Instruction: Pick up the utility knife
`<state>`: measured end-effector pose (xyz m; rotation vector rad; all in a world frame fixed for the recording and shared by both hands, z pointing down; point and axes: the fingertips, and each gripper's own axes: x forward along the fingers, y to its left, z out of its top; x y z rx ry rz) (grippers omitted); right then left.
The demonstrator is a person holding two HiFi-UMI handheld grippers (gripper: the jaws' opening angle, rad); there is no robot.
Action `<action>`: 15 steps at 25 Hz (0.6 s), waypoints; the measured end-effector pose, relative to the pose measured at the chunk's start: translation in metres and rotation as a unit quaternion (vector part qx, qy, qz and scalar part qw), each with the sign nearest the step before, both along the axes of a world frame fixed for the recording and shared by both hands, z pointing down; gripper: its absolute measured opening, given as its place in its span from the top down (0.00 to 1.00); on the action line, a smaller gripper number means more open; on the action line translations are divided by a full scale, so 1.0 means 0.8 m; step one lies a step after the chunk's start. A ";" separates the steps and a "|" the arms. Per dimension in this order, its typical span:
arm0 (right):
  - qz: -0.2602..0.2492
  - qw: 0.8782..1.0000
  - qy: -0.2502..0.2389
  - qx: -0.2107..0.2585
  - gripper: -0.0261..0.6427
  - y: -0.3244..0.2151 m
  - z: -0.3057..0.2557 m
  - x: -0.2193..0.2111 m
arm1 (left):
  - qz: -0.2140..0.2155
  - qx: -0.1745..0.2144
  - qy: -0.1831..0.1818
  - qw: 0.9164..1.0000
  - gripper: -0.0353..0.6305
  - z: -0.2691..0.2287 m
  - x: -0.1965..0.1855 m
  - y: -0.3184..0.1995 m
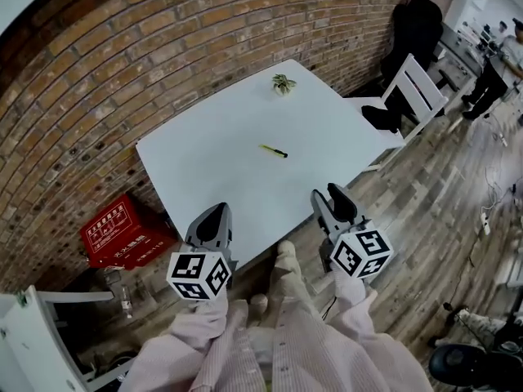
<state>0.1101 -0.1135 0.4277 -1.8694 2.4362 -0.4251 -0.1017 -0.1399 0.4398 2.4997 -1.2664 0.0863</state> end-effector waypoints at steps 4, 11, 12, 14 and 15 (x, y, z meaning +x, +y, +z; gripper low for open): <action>-0.019 1.000 -0.001 -0.014 0.73 -0.044 0.010 0.007 | -0.010 -0.018 0.002 1.000 0.96 0.012 0.013 -0.032; -0.064 0.997 0.010 -0.045 0.73 -0.118 0.032 0.016 | -0.030 -0.052 0.005 0.998 0.96 0.034 0.041 -0.085; -0.070 0.996 0.012 -0.049 0.73 -0.127 0.036 0.018 | -0.034 -0.057 0.005 0.998 0.96 0.038 0.044 -0.092; -0.078 0.995 0.017 -0.056 0.73 -0.145 0.042 0.021 | -0.041 -0.065 0.001 0.997 0.96 0.044 0.050 -0.105; -0.082 0.995 0.020 -0.060 0.73 -0.154 0.046 0.023 | -0.045 -0.068 0.000 0.997 0.96 0.048 0.053 -0.112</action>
